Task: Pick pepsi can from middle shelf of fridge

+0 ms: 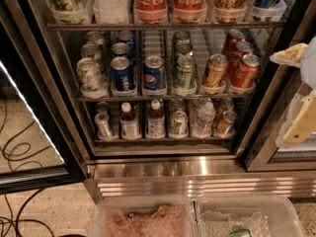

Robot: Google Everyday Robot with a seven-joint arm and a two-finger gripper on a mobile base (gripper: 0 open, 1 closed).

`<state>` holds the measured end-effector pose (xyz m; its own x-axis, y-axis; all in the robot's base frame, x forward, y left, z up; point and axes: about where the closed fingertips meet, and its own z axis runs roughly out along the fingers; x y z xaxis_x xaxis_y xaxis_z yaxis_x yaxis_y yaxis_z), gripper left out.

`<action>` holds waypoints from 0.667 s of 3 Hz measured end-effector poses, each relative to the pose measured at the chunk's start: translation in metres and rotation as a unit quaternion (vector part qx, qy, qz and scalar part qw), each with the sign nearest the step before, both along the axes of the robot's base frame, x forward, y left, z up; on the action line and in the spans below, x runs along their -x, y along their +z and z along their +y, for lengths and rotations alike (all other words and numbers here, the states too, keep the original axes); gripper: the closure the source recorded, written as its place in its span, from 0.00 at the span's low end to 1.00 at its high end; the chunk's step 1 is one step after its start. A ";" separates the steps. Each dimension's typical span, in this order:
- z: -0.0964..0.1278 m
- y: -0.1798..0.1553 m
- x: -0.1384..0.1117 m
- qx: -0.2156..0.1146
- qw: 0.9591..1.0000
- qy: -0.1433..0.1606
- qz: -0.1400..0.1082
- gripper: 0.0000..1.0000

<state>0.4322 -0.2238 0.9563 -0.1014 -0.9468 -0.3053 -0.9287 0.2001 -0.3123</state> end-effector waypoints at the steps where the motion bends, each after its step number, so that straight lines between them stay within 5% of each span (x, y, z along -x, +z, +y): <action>1: -0.002 -0.012 -0.018 -0.083 0.994 0.025 -0.064 0.00; 2: 0.031 0.009 -0.028 -0.157 0.975 0.092 -0.126 0.00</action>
Offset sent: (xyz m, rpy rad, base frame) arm 0.0242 0.0812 0.0526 0.5362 -0.4539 0.4613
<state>0.4598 -0.1933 0.9656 0.1765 -0.7979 -0.5764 -0.8599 0.1600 -0.4848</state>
